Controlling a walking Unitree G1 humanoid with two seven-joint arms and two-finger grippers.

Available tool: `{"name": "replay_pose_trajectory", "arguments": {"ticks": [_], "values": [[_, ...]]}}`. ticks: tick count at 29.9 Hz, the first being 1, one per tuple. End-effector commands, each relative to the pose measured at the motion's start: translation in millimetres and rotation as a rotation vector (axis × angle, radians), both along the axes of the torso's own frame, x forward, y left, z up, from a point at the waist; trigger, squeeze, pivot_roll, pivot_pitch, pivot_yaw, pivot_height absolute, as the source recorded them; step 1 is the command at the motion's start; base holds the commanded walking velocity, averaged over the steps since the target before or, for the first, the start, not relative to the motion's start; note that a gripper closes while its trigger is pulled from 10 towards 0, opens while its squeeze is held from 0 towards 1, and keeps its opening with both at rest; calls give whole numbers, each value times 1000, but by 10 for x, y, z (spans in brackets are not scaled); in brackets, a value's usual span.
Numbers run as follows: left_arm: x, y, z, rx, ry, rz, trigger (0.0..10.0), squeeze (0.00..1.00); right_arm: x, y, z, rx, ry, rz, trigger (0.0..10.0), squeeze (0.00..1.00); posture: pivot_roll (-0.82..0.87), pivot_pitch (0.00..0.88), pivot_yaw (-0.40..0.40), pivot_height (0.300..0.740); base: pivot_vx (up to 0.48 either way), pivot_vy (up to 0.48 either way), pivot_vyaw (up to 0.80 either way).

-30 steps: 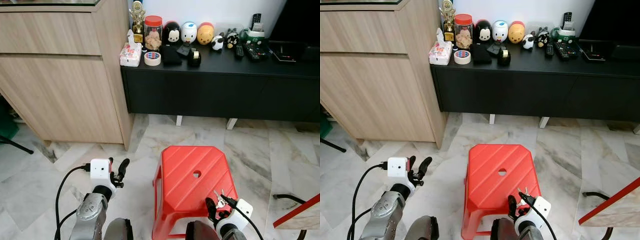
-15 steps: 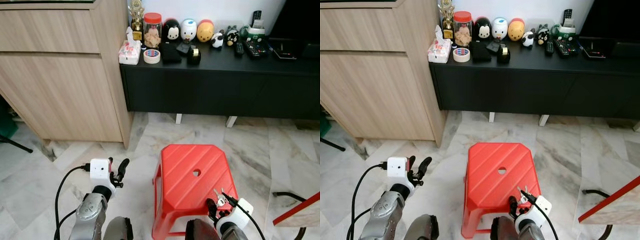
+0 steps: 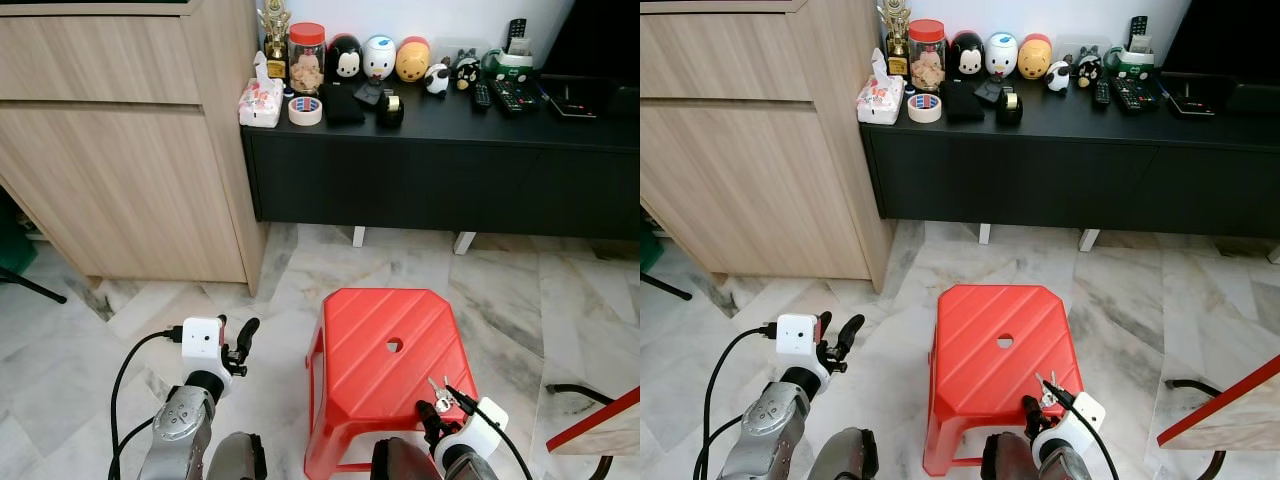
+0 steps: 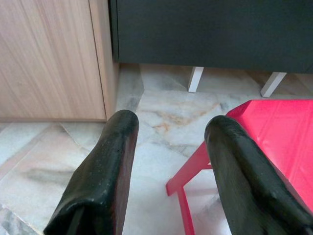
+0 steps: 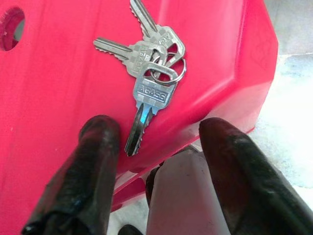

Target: Hang keys on a hook

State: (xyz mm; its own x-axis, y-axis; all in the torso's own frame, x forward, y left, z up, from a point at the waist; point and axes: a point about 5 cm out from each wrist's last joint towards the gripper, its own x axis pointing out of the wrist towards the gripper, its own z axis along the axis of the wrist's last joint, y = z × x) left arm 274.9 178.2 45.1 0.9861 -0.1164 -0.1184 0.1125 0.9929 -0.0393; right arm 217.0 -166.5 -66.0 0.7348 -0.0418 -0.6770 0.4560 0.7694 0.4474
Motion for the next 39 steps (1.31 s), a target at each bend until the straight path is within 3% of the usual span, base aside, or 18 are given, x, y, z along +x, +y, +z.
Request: {"name": "replay_pose_trajectory", "arguments": {"ticks": [1,39], "values": [[-39,1,-54,11,19,-6,10000,0,-134,-44,-81,4,59,-27,0,0,35,102,-50,626,0,0,0],[-58,1,-64,37,22,-17,10000,0,-91,-99,-54,-1,47,-22,0,0,36,103,-51,626,0,0,0]]}}
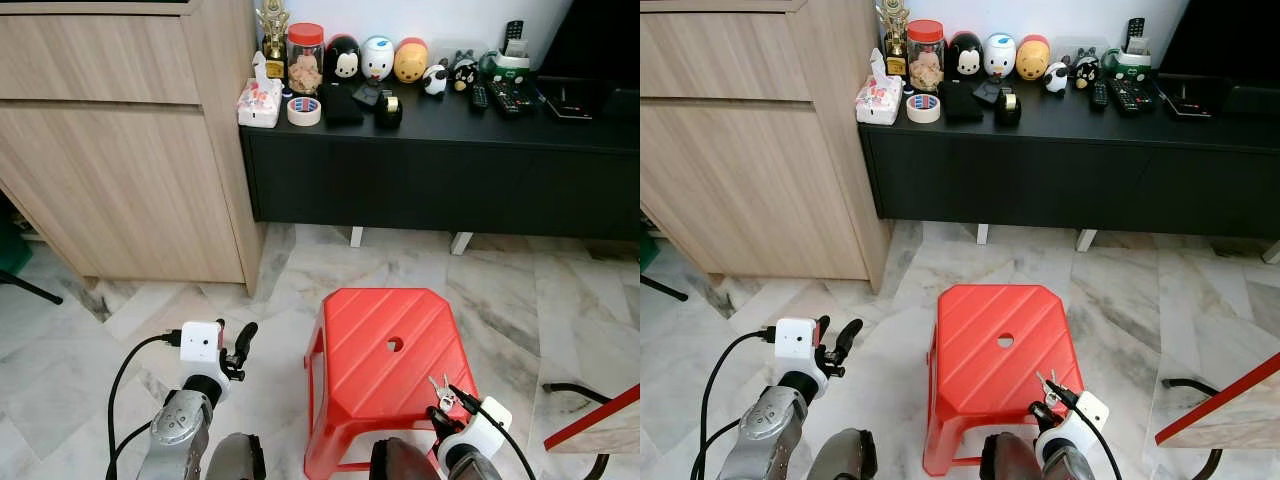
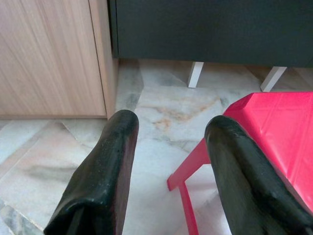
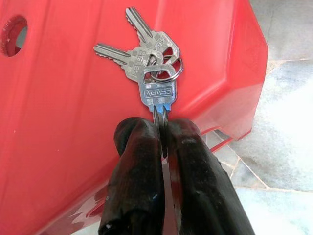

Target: Hang keys on a hook

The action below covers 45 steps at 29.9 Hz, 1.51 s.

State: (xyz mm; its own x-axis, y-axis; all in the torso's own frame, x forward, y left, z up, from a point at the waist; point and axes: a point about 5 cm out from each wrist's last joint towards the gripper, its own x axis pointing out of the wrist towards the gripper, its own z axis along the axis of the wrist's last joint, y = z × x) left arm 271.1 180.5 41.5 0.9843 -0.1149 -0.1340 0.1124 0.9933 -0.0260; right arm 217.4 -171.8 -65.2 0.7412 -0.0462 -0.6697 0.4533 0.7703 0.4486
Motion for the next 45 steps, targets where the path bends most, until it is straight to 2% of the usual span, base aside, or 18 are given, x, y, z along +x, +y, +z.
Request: {"name": "replay_pose_trajectory", "arguments": {"ticks": [1,8,14,22,27,33,34,35,36,40,44,45], "values": [[-19,-25,-29,21,8,-17,10000,0,-93,-47,-61,3,56,-19,0,0,36,103,-52,626,0,0,0],[-25,-24,-35,21,10,-14,10000,0,-73,-56,-45,-9,39,-1,0,0,36,103,-54,626,0,0,0],[-25,-17,-42,22,11,-11,10000,0,-11,-65,14,-97,-27,99,0,0,33,100,-56,626,0,0,0],[-13,-27,-47,19,13,-12,10000,0,68,-97,85,-128,-96,123,0,0,26,94,-59,626,0,0,0],[-1,-42,-49,17,14,-12,10000,0,1,-16,60,-140,-123,145,0,0,20,89,-60,626,0,0,0],[-3,-49,-58,18,14,-11,10000,0,91,1,131,-178,-173,161,0,0,24,85,-64,626,0,0,0],[-6,-45,-60,19,14,-10,10000,0,111,1,151,-202,-186,175,1529,0,25,84,-65,626,0,0,0],[-8,-40,-63,20,14,-9,10000,0,135,-3,178,-240,-204,194,9569,0,25,84,-65,626,0,0,0],[-10,-33,-65,21,14,-7,10000,0,162,-7,212,-285,-229,216,10000,0,25,84,-65,626,0,0,0],[-9,-28,-66,22,14,-5,10000,0,231,-29,307,-335,-307,219,10000,0,25,84,-65,626,0,0,0],[-9,-35,-70,22,14,-7,10000,0,373,-76,486,-467,-414,278,10000,0,22,81,-63,626,0,0,0],[-7,-40,-71,22,15,-8,10000,0,397,-90,510,-471,-423,269,10000,0,22,81,-63,626,0,0,0]]}}
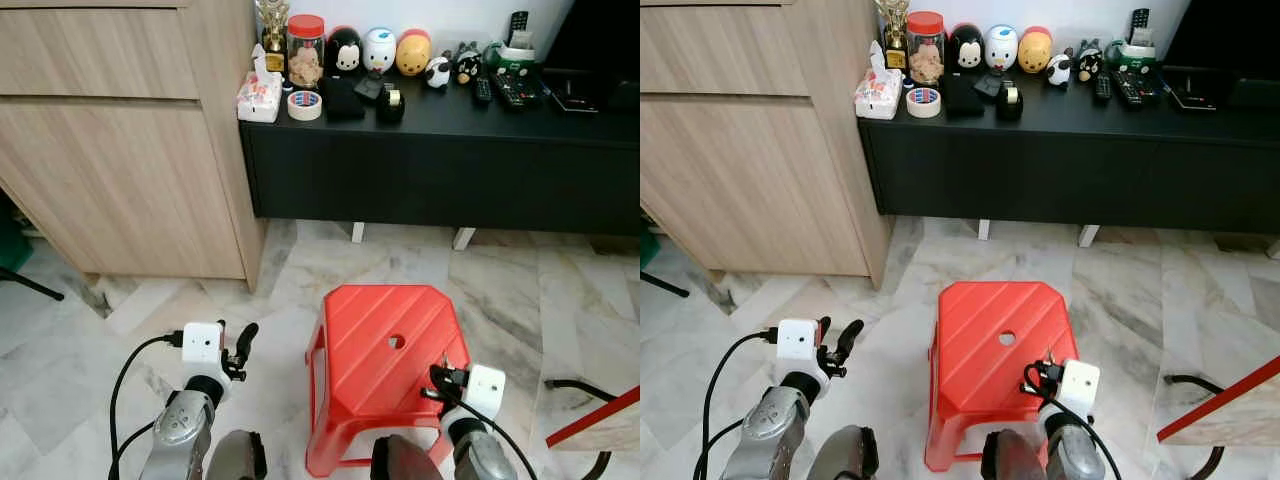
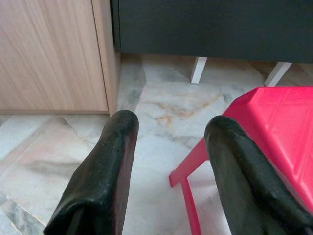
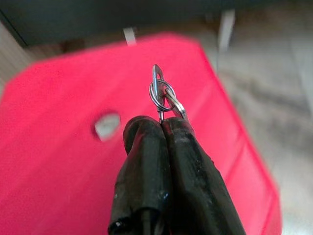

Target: Hang keys on a hook

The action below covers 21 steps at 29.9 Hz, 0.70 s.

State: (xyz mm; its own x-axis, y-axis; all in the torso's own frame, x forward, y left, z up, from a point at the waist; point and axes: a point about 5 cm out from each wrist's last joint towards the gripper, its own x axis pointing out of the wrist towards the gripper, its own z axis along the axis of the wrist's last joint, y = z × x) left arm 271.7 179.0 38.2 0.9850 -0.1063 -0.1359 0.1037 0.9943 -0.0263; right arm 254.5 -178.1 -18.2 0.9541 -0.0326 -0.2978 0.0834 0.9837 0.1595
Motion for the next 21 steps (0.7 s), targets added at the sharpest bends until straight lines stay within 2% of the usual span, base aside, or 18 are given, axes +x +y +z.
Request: {"name": "replay_pose_trajectory", "arguments": {"ticks": [1,3,6,11,16,17,19,20,21], "values": [[-13,-28,-38,22,13,-18,10000,0,40,-37,54,-25,-29,-5,10000,0,22,81,-63,626,0,0,0],[-12,-31,-38,21,13,-18,10000,0,60,-56,77,-29,-40,-16,10000,0,22,81,-63,626,0,0,0],[-16,-28,-42,21,12,-17,10000,0,191,-37,311,-113,-174,-8,10000,0,22,68,-66,626,0,0,0],[-23,-20,-52,22,15,-18,10000,0,243,49,516,-100,-273,-22,10000,0,16,54,-64,626,0,0,0],[-16,-31,-57,21,15,-23,10000,0,196,121,467,-66,-246,-35,10000,0,17,39,-66,626,0,0,0],[-13,-36,-59,20,15,-24,10000,0,162,146,378,-48,-189,-37,10000,0,17,35,-67,626,0,0,0],[-13,-37,-60,20,15,-24,10000,0,147,151,349,-46,-166,-40,10000,0,17,35,-67,626,0,0,0],[-13,-40,-63,21,16,-25,10000,0,100,156,247,-36,-78,-44,10000,0,17,32,-67,626,0,0,0],[-13,-40,-63,21,16,-25,10000,0,100,156,247,-36,-78,-44,10000,0,17,32,-67,626,0,0,0]]}}
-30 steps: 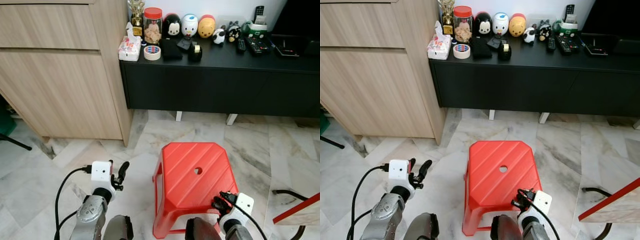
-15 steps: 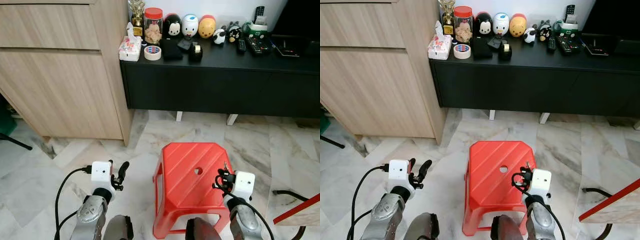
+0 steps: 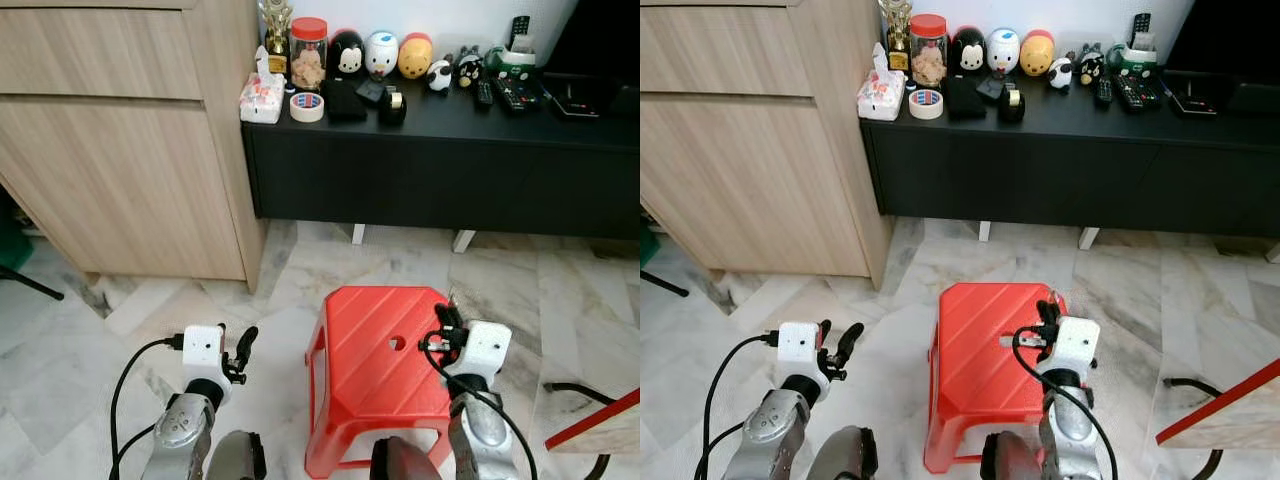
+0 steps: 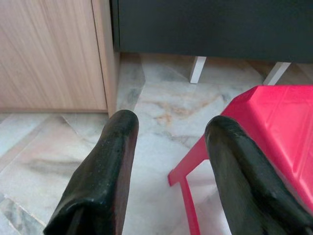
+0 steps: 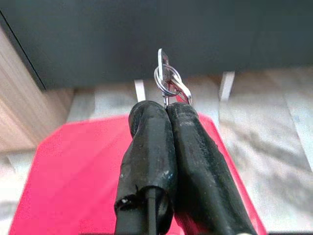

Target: Hang keys on a hook

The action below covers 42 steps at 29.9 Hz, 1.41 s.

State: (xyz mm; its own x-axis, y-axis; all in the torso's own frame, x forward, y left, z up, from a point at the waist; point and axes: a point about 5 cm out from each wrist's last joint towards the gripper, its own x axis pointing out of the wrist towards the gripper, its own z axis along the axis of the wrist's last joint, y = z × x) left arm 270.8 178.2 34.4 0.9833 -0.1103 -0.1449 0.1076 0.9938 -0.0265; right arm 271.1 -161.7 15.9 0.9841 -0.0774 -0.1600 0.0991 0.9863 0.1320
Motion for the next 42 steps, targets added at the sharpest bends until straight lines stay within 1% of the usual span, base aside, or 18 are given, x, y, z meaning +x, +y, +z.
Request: {"name": "replay_pose_trajectory", "arguments": {"ticks": [1,2,3,4,6,9,11,14,16,17,21,23,25,27,29,32,39,42], "values": [[-5,-33,-25,20,7,-22,10000,0,-98,-2,-171,14,126,-7,10000,0,17,32,-67,626,0,0,0],[-5,-35,-26,20,7,-22,10000,0,-147,-1,-280,11,216,-5,10000,0,17,31,-67,626,0,0,0],[-6,-36,-29,20,8,-22,10000,0,-229,27,-414,136,325,-45,10000,0,19,32,-67,626,0,0,0],[-6,-36,-29,20,8,-22,10000,0,-229,27,-414,136,325,-45,10000,0,19,32,-67,626,0,0,0],[-8,-30,-30,22,8,-21,10000,0,-256,69,-475,361,398,-110,10000,0,22,39,-66,626,0,0,0],[-14,-25,-35,23,9,-20,10000,0,-258,90,-488,413,423,-109,10000,0,21,40,-66,626,0,0,0],[-19,-23,-39,24,11,-21,10000,0,-293,112,-552,434,493,-108,10000,0,18,46,-65,626,0,0,0],[-24,-39,-41,28,10,-27,10000,0,-352,115,-631,430,572,-106,10000,0,28,51,-66,626,0,0,0],[-26,-59,-39,38,7,-38,10000,0,-354,59,-625,201,584,-16,10000,0,29,53,-65,626,0,0,0],[-25,-58,-37,39,6,-38,10000,0,-281,14,-523,43,486,31,10000,0,34,58,-64,626,0,0,0],[-26,-40,-31,43,5,-37,10000,0,-87,80,-199,174,224,31,10000,0,27,62,-60,626,0,0,0],[-28,-32,-34,46,7,-37,10000,0,-54,70,-144,233,189,-8,10000,0,27,62,-60,626,0,0,0],[-27,-30,-35,47,8,-38,10000,0,-77,48,-221,249,259,-37,10000,0,24,61,-59,626,0,0,0],[-25,-39,-34,47,8,-40,10000,0,-215,-6,-468,154,461,-43,10000,0,29,62,-60,626,0,0,0],[-25,-42,-33,47,7,-40,10000,0,-241,-12,-498,140,480,-39,10000,0,35,63,-62,626,0,0,0],[-26,-38,-35,52,9,-42,10000,0,-381,35,-635,102,594,34,10000,0,23,67,-59,626,0,0,0],[-27,-49,-36,53,9,-46,10000,0,-394,60,-653,123,607,46,10000,0,27,67,-60,626,0,0,0],[-21,-44,-30,54,6,-44,10000,0,-310,65,-583,164,509,29,10000,0,27,67,-60,626,0,0,0]]}}
